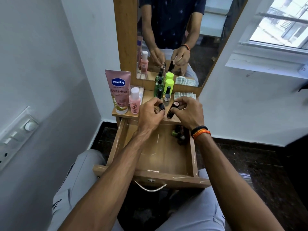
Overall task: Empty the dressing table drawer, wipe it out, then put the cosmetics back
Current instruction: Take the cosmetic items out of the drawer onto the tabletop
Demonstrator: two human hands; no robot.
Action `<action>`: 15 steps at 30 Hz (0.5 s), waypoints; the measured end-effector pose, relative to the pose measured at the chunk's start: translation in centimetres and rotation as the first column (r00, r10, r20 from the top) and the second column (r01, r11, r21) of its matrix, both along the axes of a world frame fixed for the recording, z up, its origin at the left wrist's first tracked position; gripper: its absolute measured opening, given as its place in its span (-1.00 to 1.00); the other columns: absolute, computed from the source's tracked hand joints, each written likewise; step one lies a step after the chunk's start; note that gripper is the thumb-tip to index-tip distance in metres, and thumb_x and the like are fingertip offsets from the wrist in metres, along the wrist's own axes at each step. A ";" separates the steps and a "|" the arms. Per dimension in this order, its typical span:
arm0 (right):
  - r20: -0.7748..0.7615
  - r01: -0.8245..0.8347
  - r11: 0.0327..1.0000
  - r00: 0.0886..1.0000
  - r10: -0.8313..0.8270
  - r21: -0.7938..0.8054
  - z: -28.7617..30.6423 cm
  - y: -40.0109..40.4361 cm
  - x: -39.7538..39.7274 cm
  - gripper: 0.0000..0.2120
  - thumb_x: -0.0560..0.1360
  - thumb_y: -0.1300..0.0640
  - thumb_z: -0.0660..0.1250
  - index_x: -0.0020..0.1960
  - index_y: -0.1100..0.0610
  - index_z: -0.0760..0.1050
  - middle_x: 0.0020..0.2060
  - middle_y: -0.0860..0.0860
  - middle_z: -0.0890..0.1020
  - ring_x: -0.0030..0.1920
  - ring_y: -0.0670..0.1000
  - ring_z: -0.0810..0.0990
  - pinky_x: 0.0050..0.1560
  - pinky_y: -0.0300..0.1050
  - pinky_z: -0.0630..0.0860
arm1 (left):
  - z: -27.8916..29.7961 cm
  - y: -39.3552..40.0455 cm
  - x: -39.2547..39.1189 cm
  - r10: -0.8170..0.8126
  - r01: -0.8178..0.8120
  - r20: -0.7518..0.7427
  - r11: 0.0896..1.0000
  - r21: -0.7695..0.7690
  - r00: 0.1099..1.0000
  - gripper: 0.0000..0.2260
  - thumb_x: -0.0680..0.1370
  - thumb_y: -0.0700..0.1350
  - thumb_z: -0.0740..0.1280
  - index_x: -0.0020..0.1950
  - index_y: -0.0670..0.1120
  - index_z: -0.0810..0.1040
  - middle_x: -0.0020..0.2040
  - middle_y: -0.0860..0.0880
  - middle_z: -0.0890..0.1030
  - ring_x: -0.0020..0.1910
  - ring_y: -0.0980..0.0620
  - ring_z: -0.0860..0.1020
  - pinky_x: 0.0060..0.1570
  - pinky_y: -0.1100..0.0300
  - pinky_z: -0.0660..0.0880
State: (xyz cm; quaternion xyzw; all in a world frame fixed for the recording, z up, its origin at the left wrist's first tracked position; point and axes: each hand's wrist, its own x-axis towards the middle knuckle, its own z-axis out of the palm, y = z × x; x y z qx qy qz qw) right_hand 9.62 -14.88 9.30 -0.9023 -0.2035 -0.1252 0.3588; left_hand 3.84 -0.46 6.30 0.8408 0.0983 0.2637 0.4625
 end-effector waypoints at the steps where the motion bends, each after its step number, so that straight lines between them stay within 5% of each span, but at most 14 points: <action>1: -0.001 -0.001 1.000 1.000 0.001 0.011 -0.1 0.5 0.5 -0.78 0.36 0.12 0.53 0.01 0.08 0.66 -0.17 -0.02 0.67 -0.16 -0.03 0.62 -0.10 -0.06 0.65 | 0.0 0.1 0.4 0.009 -0.009 -0.005 1.000 -0.007 1.000 -0.77 0.43 -0.20 0.55 0.03 -0.05 0.61 -0.12 0.09 0.64 -0.30 0.20 0.60 -0.39 0.43 0.49; 9: 0.002 -0.015 1.000 1.000 0.015 0.000 -1.4 2.6 3.3 -0.76 0.36 0.08 0.49 0.03 0.02 0.63 -0.17 -0.05 0.64 -0.16 -0.02 0.61 -0.12 0.02 0.64 | 0.0 0.7 2.1 0.114 -0.114 -0.021 0.993 0.011 0.993 -0.75 0.46 -0.20 0.53 0.11 -0.12 0.64 -0.03 0.00 0.69 -0.22 0.11 0.61 -0.34 0.46 0.43; 15: 0.051 -0.022 1.000 0.998 0.022 -0.015 -1.5 3.2 3.7 -0.71 0.37 0.09 0.49 0.09 0.06 0.63 -0.12 -0.02 0.63 -0.13 -0.01 0.59 -0.07 0.00 0.61 | 0.1 0.5 2.7 0.147 -0.147 -0.008 0.989 0.036 0.989 -0.76 0.45 -0.21 0.52 0.10 -0.13 0.64 -0.04 -0.02 0.70 -0.18 0.06 0.63 -0.21 0.23 0.59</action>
